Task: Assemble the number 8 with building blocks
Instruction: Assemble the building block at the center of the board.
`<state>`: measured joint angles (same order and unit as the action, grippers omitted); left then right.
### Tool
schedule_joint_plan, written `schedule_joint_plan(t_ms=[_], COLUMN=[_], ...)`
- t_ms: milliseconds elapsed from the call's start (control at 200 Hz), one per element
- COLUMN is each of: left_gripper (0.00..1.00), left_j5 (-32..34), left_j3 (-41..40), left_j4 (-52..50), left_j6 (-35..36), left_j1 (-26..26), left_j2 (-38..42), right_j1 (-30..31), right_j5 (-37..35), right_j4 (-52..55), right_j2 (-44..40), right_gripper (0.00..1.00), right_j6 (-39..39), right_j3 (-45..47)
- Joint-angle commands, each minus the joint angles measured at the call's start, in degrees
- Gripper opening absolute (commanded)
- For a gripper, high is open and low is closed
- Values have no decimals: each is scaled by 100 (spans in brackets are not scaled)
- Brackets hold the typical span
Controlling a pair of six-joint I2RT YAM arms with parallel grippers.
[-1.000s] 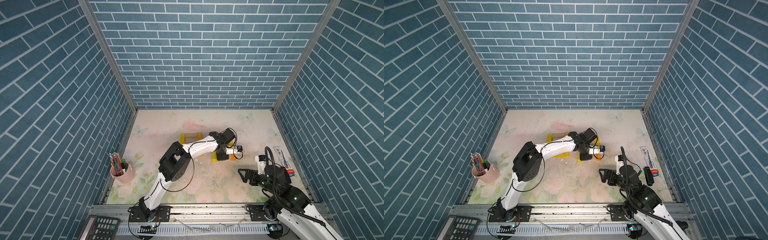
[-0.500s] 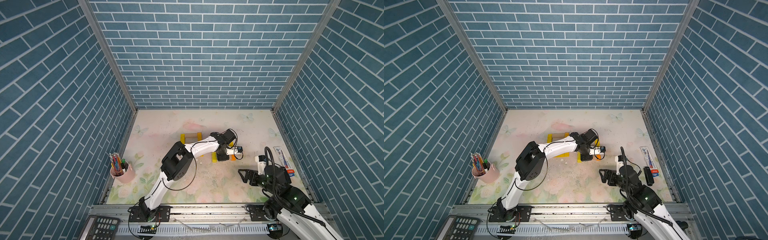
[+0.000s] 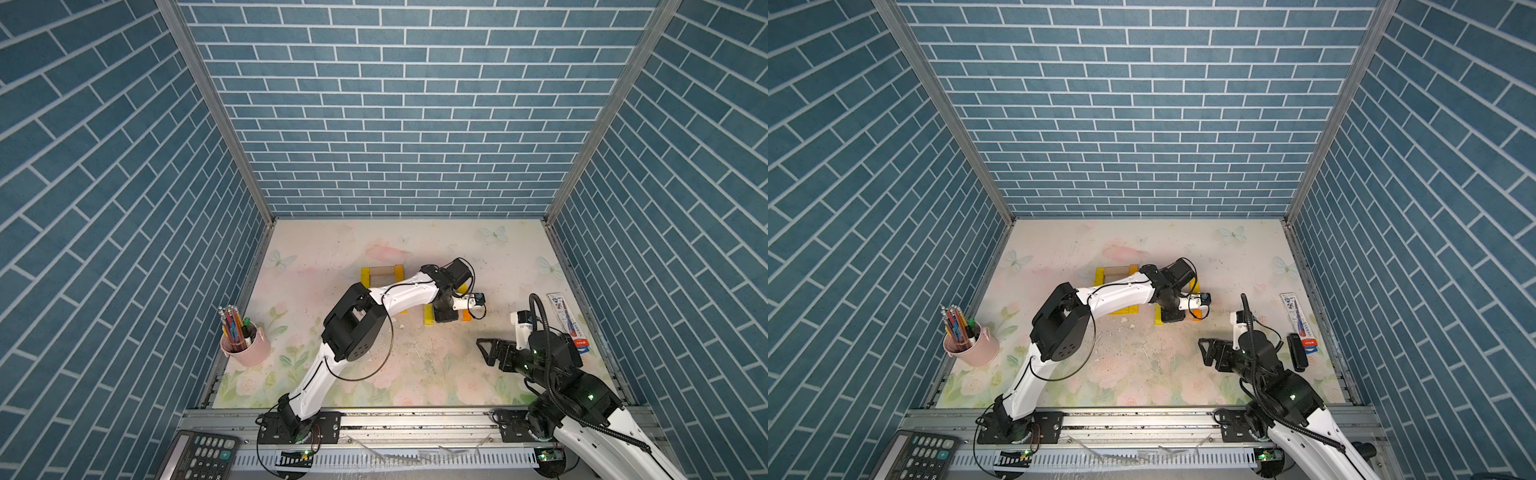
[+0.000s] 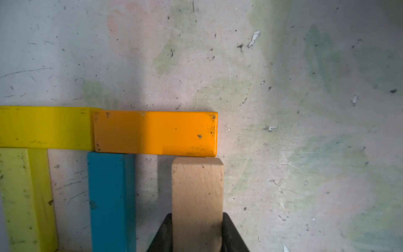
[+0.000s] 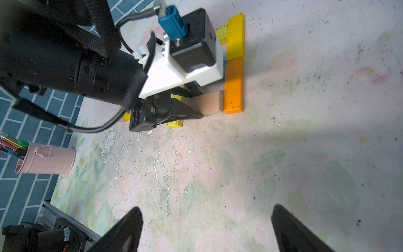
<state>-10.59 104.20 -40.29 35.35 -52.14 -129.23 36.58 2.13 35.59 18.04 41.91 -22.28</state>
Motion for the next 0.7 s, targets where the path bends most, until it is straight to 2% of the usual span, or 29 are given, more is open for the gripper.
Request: schedule_joint_plan(t_ms=[0,690], left_gripper=[33,44], left_j5=[-82,-124], left_j3=[-32,-61], left_j4=[-97,-72], left_j6=[-29,-87], left_j1=[20,20], left_j2=[-76,-79], right_j1=[-10,-12], right_j5=[-99,-114], right_j4=[153,120], right_j2=[-55,-14], right_gripper=[93,93], right_j6=[-95,-95], right_j3=[-28,2])
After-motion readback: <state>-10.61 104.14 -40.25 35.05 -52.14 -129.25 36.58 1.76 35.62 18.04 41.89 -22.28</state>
